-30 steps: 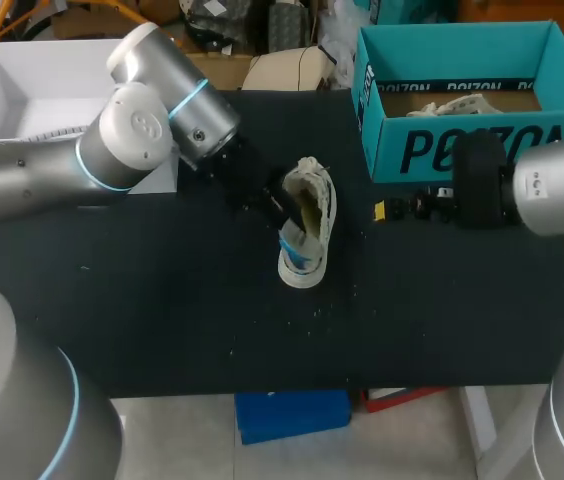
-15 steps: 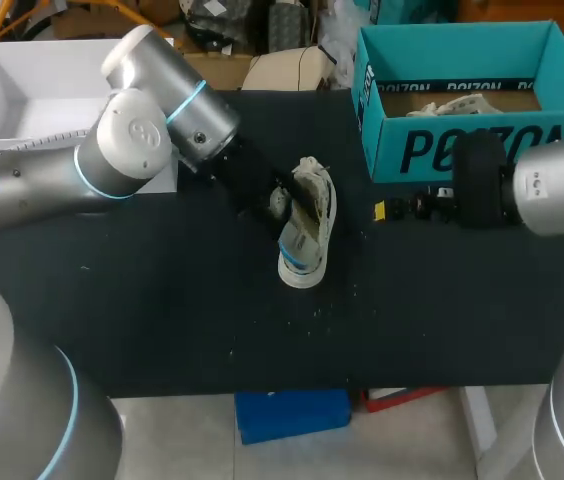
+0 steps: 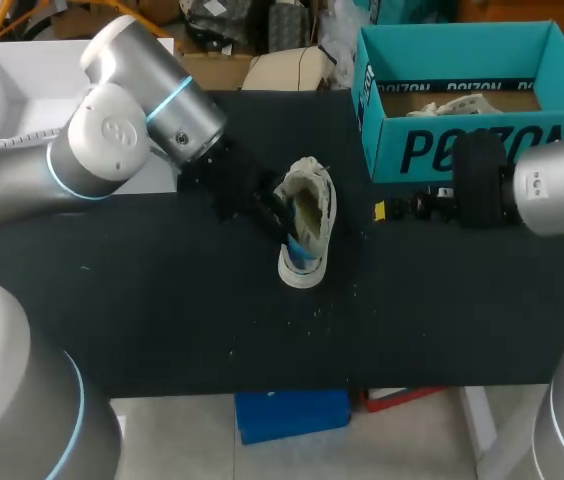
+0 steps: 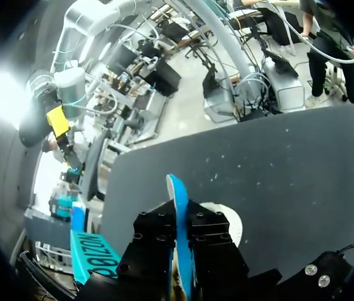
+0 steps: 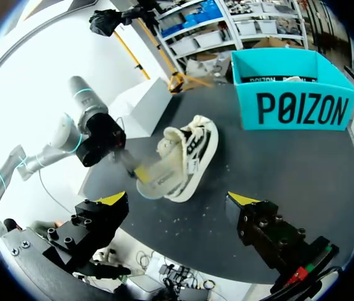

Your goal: Take the shoe out of the shoebox, open the shoe tongue, remove and reinsert the insole, then place the shoe into the shoebox

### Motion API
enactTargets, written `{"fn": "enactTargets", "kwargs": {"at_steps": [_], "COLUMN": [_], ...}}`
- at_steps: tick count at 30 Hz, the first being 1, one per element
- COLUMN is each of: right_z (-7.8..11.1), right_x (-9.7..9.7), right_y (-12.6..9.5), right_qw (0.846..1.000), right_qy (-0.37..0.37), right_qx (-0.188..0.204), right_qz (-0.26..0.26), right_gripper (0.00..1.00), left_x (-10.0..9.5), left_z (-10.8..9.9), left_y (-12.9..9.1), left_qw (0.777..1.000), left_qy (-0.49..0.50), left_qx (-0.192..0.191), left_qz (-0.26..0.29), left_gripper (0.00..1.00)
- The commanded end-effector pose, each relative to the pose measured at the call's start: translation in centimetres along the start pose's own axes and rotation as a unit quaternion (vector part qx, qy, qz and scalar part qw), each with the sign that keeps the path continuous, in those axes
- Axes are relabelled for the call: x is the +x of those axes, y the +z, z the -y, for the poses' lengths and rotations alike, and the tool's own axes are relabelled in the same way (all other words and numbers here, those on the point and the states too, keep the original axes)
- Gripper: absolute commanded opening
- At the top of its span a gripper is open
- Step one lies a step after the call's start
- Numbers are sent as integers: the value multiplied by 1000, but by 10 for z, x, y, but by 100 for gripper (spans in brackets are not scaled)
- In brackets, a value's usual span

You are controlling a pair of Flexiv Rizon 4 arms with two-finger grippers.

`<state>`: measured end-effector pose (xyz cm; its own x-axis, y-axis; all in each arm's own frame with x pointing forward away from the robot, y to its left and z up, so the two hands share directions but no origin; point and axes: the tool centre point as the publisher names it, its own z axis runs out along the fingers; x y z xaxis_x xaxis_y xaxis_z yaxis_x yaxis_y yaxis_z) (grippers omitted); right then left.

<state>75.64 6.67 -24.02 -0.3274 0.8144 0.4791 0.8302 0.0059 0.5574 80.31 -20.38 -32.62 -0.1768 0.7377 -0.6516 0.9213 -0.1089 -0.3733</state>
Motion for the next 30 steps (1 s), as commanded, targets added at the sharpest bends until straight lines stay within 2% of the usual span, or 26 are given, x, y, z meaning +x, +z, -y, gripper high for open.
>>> {"fn": "enactTargets", "kwargs": {"at_steps": [1, 14, 30], "right_z": [0, 0, 0], "right_x": [1, 1, 1], "right_y": [0, 0, 0], "right_qw": [1000, 1000, 1000], "right_qy": [0, 0, 0], "right_qx": [0, 0, 0], "right_qz": [0, 0, 0], "right_gripper": [100, 100, 100], "left_x": [1, 2, -3], "left_z": [-6, -21, -56], "left_y": [7, 5, 8], "left_qw": [1000, 1000, 999], "left_qy": [-4, -16, -21], "left_qx": [-1, -25, -49], "left_qz": [-2, 5, -7], "left_gripper": [0, 0, 0]}}
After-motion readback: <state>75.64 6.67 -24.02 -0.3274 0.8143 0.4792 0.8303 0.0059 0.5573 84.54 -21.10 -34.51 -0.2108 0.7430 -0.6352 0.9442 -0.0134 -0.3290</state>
